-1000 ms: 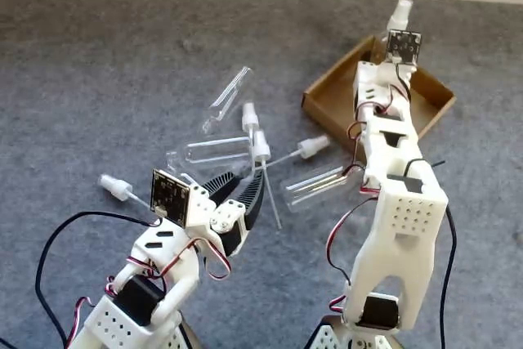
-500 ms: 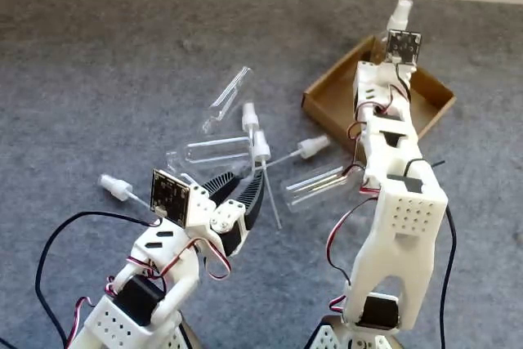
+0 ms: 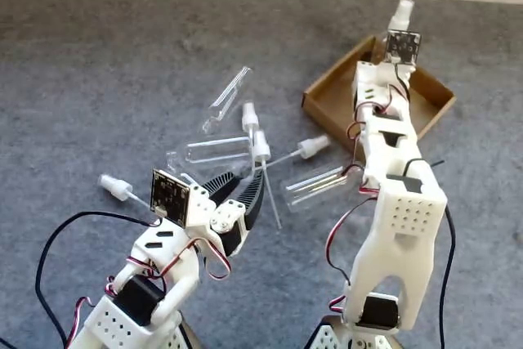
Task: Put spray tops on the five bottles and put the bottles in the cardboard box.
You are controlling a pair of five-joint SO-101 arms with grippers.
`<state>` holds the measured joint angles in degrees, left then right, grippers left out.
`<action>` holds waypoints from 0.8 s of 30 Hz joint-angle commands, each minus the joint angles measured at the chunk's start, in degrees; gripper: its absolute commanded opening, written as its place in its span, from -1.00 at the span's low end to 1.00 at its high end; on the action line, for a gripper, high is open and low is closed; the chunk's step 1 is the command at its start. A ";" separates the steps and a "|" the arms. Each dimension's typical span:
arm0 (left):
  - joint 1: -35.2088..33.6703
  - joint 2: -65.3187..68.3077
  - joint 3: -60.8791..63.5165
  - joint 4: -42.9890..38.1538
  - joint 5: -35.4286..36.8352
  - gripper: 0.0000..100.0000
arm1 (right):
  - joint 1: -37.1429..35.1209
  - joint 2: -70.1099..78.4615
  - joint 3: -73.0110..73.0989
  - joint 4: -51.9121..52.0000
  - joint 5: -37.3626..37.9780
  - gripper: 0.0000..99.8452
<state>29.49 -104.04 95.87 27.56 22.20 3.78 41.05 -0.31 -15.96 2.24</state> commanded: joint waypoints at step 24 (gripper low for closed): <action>-0.66 -0.31 1.19 0.18 -0.70 -0.92 | -1.71 -1.27 -3.65 -1.54 0.53 -0.48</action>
<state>29.49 -104.04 95.87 27.56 22.20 2.99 41.05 -0.31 -16.13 2.24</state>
